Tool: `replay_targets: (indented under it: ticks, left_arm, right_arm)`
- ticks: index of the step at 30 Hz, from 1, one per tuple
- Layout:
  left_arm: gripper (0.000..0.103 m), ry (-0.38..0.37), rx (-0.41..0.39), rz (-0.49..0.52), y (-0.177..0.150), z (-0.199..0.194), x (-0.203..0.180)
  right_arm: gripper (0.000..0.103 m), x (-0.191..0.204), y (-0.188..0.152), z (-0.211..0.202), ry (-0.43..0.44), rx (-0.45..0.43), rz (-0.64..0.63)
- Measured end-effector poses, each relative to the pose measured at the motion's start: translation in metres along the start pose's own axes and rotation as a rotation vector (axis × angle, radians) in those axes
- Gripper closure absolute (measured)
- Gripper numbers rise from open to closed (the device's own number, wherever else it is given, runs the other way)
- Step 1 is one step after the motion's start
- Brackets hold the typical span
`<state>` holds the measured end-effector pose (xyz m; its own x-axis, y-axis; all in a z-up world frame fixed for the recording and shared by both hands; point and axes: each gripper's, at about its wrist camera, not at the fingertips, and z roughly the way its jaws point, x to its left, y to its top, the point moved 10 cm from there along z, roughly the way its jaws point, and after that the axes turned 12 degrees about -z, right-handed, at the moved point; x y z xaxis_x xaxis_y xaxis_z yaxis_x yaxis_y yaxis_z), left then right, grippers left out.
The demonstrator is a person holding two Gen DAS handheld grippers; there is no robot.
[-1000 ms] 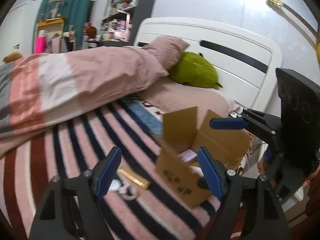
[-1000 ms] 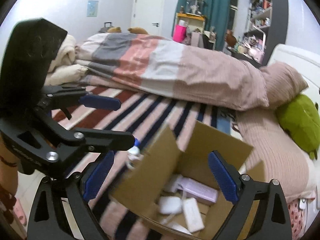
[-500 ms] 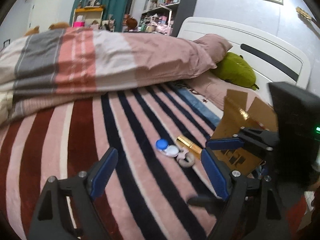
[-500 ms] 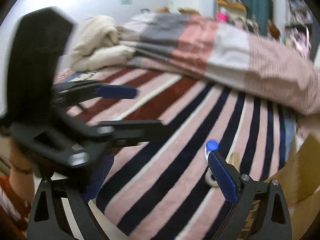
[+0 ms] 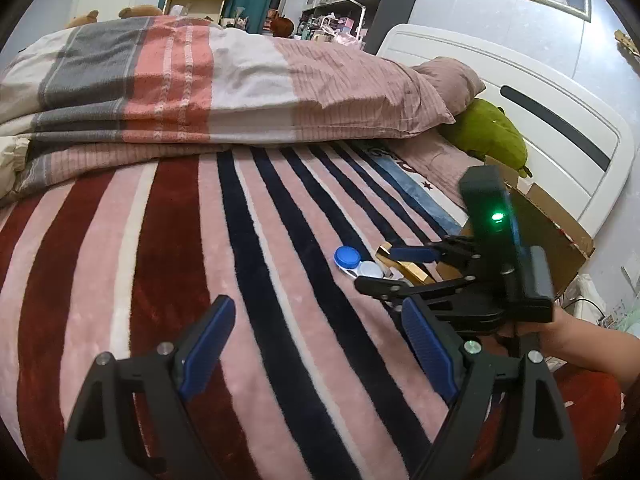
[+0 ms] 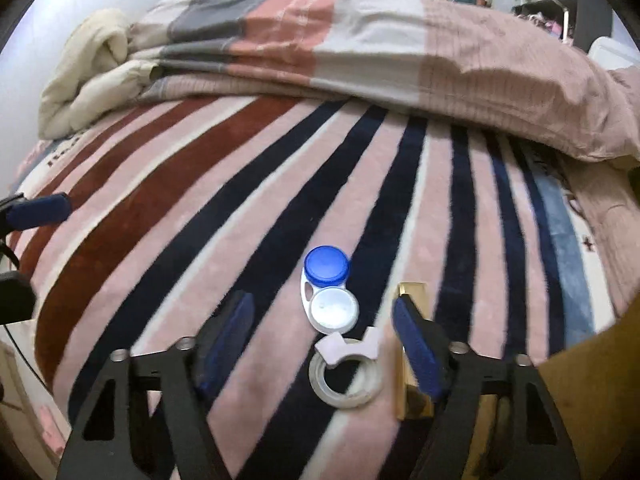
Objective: Organize rigid objects
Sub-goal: 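Lower the right gripper onto the blue-capped contact lens case, then carry the lens case into the cardboard box and release it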
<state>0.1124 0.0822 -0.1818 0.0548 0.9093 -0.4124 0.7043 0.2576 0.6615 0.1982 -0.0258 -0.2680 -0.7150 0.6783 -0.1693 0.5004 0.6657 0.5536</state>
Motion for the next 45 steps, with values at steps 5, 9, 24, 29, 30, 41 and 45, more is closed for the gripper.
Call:
replay_targets:
  ticks: [5, 9, 24, 29, 30, 41, 45]
  left_arm:
    - [0.02, 0.001, 0.001, -0.001, 0.0, 0.0, 0.0]
    - [0.02, 0.002, 0.003, -0.002, -0.001, 0.001, 0.0]
    - [0.027, -0.152, 0.001, 0.018, 0.026, -0.017, -0.054]
    - [0.06, -0.237, -0.033, 0.05, 0.043, -0.036, -0.093]
    - [0.063, -0.242, -0.04, 0.063, 0.047, -0.038, -0.102]
    - [0.074, -0.327, -0.006, 0.195, 0.057, -0.007, -0.21]
    - [0.074, -0.345, 0.044, 0.242, 0.054, 0.02, -0.249]
  right_arm:
    - [0.054, -0.008, -0.008, 0.027, -0.022, 0.068, -0.006]
    - [0.074, -0.009, -0.008, 0.03, -0.027, 0.056, -0.024]
    - [0.075, 0.07, 0.031, -0.079, 0.082, -0.237, -0.233]
    - [0.075, 0.076, 0.045, -0.139, 0.077, -0.341, -0.24]
    - [0.075, 0.072, 0.046, -0.15, 0.062, -0.352, -0.238]
    - [0.075, -0.013, 0.014, -0.204, -0.062, -0.352, -0.133]
    - [0.075, -0.049, -0.005, -0.212, -0.107, -0.314, -0.097]
